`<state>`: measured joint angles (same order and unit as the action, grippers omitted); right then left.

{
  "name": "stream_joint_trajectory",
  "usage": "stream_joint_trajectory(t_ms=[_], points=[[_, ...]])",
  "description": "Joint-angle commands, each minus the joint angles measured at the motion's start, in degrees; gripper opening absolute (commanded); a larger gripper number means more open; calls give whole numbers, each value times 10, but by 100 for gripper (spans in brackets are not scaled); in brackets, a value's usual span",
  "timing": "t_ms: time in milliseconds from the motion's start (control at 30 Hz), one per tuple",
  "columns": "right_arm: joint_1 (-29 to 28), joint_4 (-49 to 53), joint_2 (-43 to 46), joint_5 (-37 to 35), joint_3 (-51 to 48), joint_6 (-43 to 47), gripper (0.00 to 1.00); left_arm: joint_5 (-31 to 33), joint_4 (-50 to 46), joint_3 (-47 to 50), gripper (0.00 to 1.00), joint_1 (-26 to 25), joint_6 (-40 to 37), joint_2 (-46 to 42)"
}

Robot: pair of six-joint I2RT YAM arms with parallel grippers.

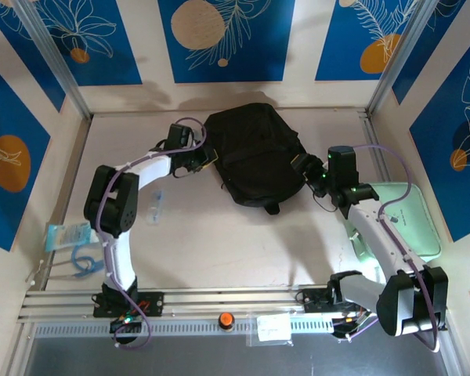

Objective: Pack the student bag
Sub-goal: Rotate the student bag at the top-center of the table.

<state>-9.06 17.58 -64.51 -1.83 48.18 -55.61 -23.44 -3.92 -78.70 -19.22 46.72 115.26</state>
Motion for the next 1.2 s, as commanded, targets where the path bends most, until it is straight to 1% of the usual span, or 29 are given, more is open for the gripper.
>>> stream_joint_trajectory(t_ms=[0,167,267,333,533,667,733,767,833,1033,1100,1167], points=[[-3,13,-6,24,-15,-8,73,1,-2,-40,30,2,9,24],[-3,19,-8,25,-34,-11,72,6,-11,-61,30,2,7,50],[-3,20,-11,26,-39,-12,72,-6,-6,-71,29,2,8,64],[-3,20,-14,28,-42,-13,72,0,-21,-80,29,2,6,71],[-4,17,-34,36,-42,-14,72,11,-29,-84,33,2,0,76],[-7,14,-48,39,-44,-16,71,18,-27,-83,33,2,-4,78],[-9,10,-56,41,-45,-16,71,4,-19,-90,28,2,-2,86],[-9,9,-58,42,-45,-16,70,-2,-16,-94,27,2,0,89],[-10,7,-65,42,-45,-15,68,-10,-4,-98,22,2,4,93],[-12,-4,-90,45,-50,-16,67,-18,-11,-112,22,2,3,101],[-12,-12,-106,52,-51,-16,65,-22,-12,-112,17,2,2,101],[-12,-23,-123,62,-50,-13,60,-22,-10,-106,9,2,0,96]])
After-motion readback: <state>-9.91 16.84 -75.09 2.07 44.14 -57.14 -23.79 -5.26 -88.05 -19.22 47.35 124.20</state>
